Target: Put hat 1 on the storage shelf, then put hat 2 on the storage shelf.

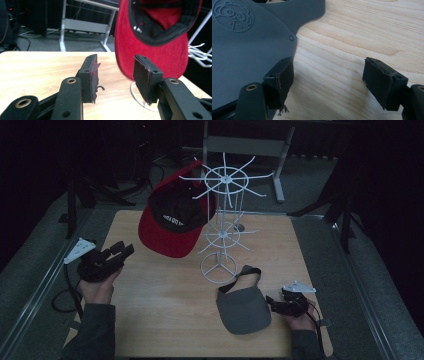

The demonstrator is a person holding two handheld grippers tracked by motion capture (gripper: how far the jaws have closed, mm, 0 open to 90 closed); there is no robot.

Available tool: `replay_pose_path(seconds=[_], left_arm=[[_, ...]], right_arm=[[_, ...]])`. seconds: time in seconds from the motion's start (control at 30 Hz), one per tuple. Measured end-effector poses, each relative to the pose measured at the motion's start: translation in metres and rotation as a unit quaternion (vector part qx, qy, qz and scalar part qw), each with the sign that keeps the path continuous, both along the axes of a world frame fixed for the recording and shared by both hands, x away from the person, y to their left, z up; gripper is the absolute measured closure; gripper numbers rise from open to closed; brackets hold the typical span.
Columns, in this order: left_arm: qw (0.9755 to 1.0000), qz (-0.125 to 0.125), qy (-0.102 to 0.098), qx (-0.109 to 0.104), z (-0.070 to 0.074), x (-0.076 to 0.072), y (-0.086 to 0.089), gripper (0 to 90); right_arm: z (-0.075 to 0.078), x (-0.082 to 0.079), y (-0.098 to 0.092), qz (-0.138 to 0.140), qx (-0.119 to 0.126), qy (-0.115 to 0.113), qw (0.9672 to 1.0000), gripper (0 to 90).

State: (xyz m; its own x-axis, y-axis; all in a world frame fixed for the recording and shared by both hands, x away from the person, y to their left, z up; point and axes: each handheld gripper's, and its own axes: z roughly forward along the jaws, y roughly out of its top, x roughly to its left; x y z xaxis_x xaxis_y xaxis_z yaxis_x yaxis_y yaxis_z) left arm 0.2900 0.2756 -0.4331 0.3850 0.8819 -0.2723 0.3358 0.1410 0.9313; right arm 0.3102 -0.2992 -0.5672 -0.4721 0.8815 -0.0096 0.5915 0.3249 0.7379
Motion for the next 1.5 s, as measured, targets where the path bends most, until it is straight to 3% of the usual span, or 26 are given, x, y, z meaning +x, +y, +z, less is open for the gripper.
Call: replay_pose_path(seconds=[0.23, 0.33, 0.4, 0.57, 0.8, 1.27, 1.5], left_arm=[[0.9997, 0.009, 0.024, 0.005, -0.017, -0.001, 0.002, 55.6], [0.9994, 0.010, 0.033, 0.009, -0.025, -0.002, 0.000, 55.4], [0.9990, 0.012, 0.041, 0.011, -0.032, -0.002, 0.000, 55.4], [0.9982, 0.017, 0.056, 0.007, -0.047, -0.002, 0.000, 55.4], [0.9970, 0.016, 0.073, 0.020, -0.060, -0.001, -0.002, 55.4], [0.9950, 0.006, 0.091, 0.041, -0.075, 0.002, -0.013, 55.5], [0.9940, 0.002, 0.093, 0.057, -0.078, 0.004, -0.019, 55.4]], right_arm=[[0.000, -0.001, 0.001, -0.006, -0.001, 0.001, 1.0000, 27.2], [0.005, -0.003, 0.002, -0.014, -0.009, 0.008, 0.9998, 41.3], [0.007, -0.004, 0.005, -0.017, -0.024, 0.000, 0.9996, 49.1], [0.016, -0.007, 0.010, -0.018, -0.028, -0.014, 0.9993, 65.2], [0.028, -0.010, 0.012, -0.021, -0.009, -0.016, 0.9996, 88.5], [0.043, -0.006, 0.042, 0.014, 0.000, -0.022, 0.9997, 89.8], [0.052, 0.013, 0.049, 0.013, 0.009, -0.019, 0.9997, 80.3]])
